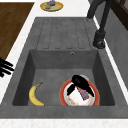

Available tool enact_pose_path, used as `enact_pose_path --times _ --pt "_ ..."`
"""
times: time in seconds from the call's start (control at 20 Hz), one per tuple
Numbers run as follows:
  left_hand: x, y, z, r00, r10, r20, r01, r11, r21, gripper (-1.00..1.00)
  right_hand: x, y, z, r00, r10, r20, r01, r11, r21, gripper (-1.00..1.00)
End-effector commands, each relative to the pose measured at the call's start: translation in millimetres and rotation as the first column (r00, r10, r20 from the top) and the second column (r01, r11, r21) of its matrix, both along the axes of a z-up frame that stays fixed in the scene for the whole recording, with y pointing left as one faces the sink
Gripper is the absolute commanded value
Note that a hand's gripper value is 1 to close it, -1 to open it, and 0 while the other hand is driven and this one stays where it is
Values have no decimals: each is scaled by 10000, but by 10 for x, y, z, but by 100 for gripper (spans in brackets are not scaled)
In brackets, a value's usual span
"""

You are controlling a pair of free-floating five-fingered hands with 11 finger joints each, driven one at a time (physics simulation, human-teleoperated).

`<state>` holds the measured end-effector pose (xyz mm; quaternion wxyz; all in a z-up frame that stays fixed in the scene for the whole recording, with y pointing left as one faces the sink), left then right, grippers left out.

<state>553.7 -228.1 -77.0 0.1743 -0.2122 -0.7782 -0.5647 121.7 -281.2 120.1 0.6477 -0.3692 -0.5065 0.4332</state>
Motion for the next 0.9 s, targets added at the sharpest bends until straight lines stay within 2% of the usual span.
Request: enact_pose_path --times 0.0,0.25,0.3,0.35,0.4,0.45,0.5,0.55,0.6,0.7,0.75,0.8,0.85 --pt "72 0 -167 9950 247 -972 -247 9997 13 -100 0 0 0 10000 0 0 0 10000 0 0" --pt "239 10 -262 9954 273 -921 -279 9996 -49 -100 0 0 0 10000 0 0 0 10000 0 0" --pt "263 14 -282 9954 363 -883 -371 9993 -65 -100 0 0 0 10000 0 0 0 10000 0 0" --pt "232 36 -286 9951 452 -879 -461 9989 -86 100 0 0 0 10000 0 0 0 10000 0 0" --pt "152 41 -279 9975 226 -664 -236 9996 -142 100 0 0 0 10000 0 0 0 10000 0 0" --pt "81 23 -276 9992 314 -229 -317 9995 -99 100 0 0 0 10000 0 0 0 10000 0 0" --pt "59 -7 -285 9996 275 -79 -276 9996 -81 100 0 0 0 10000 0 0 0 10000 0 0" --pt "-9 -51 -280 9998 120 -142 -120 9999 14 100 0 0 0 10000 0 0 0 10000 0 0" --pt "-65 -90 -266 9996 116 267 -118 9999 57 100 0 0 0 10000 0 0 0 10000 0 0" --pt "-112 -119 -219 9962 -188 856 177 9998 135 100 0 0 0 10000 0 0 0 10000 0 0" --pt "-155 6 -160 9886 -225 1488 252 9996 -158 100 0 0 0 10000 0 0 0 10000 0 0" --pt "-137 5 -96 9891 -56 1468 104 9994 -323 100 0 0 0 10000 0 0 0 10000 0 0" --pt "-88 2 -25 9854 20 1702 30 9996 -292 100 0 0 0 10000 0 0 0 10000 0 0"
